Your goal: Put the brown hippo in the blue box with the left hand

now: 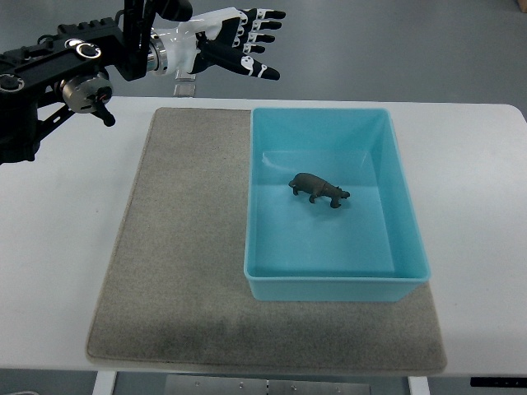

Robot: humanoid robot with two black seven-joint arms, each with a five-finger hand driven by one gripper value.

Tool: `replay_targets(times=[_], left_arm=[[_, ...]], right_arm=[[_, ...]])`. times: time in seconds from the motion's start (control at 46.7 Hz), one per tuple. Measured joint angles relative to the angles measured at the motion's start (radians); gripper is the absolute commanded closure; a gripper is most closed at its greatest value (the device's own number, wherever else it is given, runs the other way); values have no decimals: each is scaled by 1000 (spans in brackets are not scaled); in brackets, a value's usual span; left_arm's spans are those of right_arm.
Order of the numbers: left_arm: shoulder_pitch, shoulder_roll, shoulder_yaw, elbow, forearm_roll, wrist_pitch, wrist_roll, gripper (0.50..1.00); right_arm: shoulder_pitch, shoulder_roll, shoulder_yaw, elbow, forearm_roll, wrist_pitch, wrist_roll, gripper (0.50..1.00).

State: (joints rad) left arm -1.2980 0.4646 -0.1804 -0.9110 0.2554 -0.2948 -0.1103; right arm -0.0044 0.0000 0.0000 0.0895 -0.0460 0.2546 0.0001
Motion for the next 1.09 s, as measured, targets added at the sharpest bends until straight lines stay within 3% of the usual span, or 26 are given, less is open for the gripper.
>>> replay_targets(times=[0.107,0.321,0.493,0.621,0.835,1.092], left_arm=[[21,25,0,30,-129,-37,0,500],[81,38,-10,151,-335,-185,4,500],[151,39,-75,243,-449,-241,7,500],[215,39,-176,271,-464,-257,27,500],[312,37,-319,276,-464,-246,136,500],[394,44,-459,288,-464,-249,154,500]], right_arm=[[0,0,0,0,0,0,0,564],[0,0,0,0,0,0,0,564],[0,0,0,0,0,0,0,564],[0,0,0,1,0,0,0,564],[0,0,0,0,0,0,0,564],[0,0,0,1,0,0,0,564]])
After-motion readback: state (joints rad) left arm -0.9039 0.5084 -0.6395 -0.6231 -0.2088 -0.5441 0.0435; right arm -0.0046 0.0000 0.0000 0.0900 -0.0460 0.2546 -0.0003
